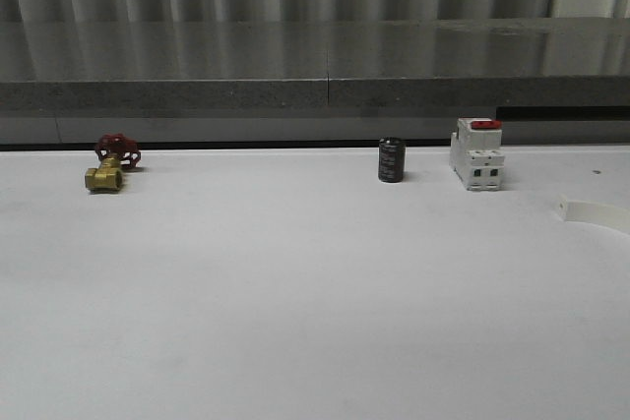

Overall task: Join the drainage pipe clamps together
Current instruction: 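Grasp the white half-ring clamp by its tab with the left gripper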

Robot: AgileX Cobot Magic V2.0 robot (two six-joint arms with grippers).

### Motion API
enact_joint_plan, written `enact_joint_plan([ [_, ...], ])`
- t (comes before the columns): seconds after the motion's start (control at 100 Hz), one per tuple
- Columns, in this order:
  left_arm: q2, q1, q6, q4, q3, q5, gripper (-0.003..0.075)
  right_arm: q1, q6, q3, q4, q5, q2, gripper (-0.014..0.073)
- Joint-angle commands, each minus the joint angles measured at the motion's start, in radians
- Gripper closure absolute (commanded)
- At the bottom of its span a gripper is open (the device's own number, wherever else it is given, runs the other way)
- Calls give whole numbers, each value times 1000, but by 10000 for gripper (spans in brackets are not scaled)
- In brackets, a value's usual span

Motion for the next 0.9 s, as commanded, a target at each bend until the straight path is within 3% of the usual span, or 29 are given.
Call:
enact_joint_plan([
  [0.0,-103,-12,-1,-45,-26,14,740,-4,-7,-15,-7,-88,-20,662],
  [0.29,-190,-129,-91,-171,-8,98,739,-4,-7,-15,-7,-88,-20,662],
  [0.65,-171,-502,-314,-168,4,-11,739,-4,-7,-15,-7,-88,-20,662],
  [0.89,-119,-676,-422,-160,4,-89,739,-4,-7,-15,-7,-88,-20,662],
])
